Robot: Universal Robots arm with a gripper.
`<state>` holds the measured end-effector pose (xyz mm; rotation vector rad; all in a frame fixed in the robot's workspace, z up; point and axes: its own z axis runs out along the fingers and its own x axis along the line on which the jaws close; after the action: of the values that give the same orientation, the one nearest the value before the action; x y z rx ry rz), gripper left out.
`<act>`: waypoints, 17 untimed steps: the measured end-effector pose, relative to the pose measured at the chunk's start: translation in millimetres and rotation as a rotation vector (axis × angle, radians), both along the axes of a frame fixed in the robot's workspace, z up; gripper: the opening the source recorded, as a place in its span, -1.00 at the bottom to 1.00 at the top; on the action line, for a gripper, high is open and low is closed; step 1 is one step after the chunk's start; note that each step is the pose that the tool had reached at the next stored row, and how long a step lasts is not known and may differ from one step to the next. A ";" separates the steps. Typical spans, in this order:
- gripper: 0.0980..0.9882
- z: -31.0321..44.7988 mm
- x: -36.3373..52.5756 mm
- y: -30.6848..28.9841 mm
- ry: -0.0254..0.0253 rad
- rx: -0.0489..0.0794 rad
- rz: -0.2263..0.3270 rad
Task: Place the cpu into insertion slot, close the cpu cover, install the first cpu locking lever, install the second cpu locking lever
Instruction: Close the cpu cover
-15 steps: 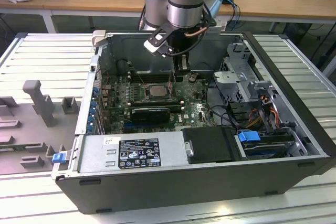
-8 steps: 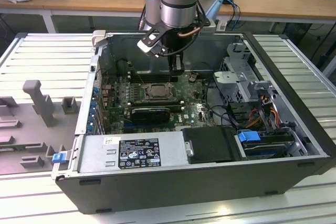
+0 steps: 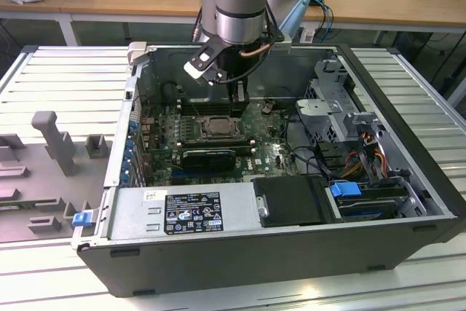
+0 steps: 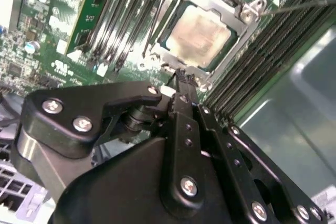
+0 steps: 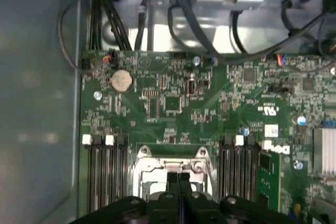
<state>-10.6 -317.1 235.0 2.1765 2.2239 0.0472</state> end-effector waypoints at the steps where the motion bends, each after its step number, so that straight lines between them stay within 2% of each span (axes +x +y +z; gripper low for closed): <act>1: -0.98 -3.4 -1.1 -0.1 0.0001 0.000 0.015; 4: -0.98 -8.2 -8.0 -0.3 0.0002 0.000 0.028; 10: -0.98 -9.6 -23.4 0.2 0.0000 0.004 0.028; 17: -0.98 -9.8 -29.6 0.3 0.0001 0.004 0.028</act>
<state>-40.2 -316.9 225.3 2.1476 2.2561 0.0523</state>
